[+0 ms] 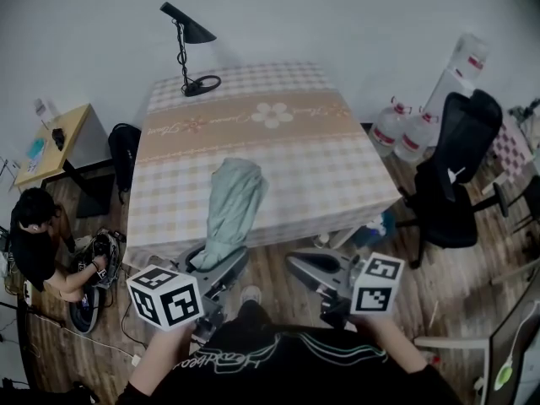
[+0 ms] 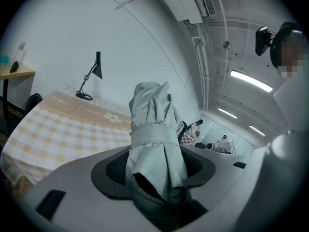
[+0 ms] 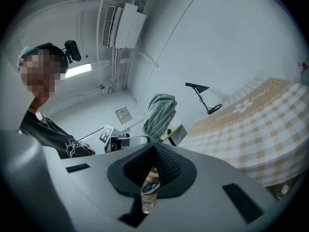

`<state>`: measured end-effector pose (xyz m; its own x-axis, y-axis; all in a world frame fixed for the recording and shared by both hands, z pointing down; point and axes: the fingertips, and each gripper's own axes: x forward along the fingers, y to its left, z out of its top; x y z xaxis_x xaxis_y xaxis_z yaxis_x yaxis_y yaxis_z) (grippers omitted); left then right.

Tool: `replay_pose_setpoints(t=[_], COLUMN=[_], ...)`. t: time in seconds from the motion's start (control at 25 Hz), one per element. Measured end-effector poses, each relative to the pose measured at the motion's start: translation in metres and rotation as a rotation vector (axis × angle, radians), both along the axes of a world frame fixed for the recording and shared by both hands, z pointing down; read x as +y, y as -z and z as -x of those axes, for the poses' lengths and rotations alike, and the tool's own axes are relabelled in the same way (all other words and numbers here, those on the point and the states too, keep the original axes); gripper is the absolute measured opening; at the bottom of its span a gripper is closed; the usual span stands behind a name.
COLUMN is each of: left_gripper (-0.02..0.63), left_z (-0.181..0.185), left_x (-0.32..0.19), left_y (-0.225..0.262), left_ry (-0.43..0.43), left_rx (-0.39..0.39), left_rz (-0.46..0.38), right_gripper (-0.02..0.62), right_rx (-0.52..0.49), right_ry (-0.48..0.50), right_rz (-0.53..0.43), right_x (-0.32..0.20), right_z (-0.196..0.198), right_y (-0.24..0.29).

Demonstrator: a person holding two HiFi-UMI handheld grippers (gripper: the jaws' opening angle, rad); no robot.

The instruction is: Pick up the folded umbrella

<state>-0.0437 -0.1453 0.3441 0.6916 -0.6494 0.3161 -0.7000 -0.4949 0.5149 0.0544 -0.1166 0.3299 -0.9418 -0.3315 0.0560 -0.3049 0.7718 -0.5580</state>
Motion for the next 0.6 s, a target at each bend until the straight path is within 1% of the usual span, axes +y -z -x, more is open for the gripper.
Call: replay_pose_setpoints(t=[0.6], left_gripper=[0.255], left_z=[-0.0008], left_x=[-0.0031], left_y=[-0.0005], left_ry=[-0.017], left_rx=[-0.009], left_rz=[0.003], right_gripper=[0.011], right_rx=[-0.002], right_ry=[0.005], right_rz=[-0.020], right_x=[-0.0041], right_z=[0.0023], right_y=[0.0038])
